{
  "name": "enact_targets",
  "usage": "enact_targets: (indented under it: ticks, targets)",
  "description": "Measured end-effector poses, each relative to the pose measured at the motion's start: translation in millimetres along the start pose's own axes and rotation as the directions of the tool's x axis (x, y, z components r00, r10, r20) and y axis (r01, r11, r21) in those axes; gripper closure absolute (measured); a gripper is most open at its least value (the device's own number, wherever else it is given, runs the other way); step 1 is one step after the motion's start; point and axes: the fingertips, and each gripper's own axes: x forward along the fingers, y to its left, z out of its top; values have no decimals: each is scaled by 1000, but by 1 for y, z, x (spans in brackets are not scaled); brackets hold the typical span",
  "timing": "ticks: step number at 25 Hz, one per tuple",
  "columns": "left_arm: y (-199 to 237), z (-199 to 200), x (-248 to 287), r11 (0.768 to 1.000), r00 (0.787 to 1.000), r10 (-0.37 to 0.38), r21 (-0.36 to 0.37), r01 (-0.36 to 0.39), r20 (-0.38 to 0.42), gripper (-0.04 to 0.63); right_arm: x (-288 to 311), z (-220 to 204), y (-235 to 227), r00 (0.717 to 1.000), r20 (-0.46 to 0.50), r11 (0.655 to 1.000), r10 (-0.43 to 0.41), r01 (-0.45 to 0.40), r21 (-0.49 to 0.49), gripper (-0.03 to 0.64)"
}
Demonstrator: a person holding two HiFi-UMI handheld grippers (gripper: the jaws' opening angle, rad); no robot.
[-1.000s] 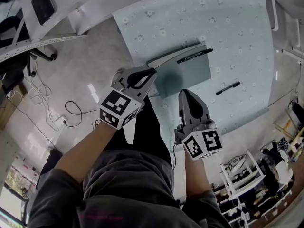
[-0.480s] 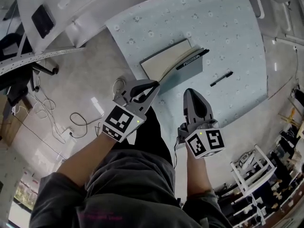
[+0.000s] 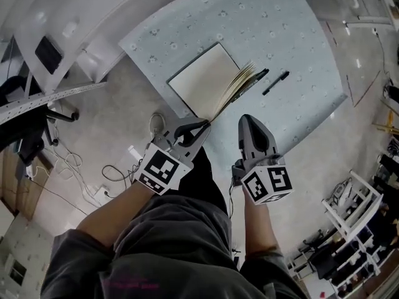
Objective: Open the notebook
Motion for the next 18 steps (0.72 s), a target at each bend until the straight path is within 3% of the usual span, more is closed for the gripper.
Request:
enact_targets:
  ticks: [6, 10, 18]
  targets:
    - [-34, -16, 12, 992, 994, -76, 98, 83, -73, 574, -35, -12, -20, 996, 51, 996, -77, 74, 51, 614]
    - [-56, -33, 22, 971, 981, -129, 182, 154, -142, 574, -61, -28, -32, 987, 74, 986, -139, 132, 98, 614]
    - [-85, -65, 48, 937, 950, -187, 246, 250, -251, 572, -103, -63, -59, 966, 96, 957, -241, 220, 191, 614]
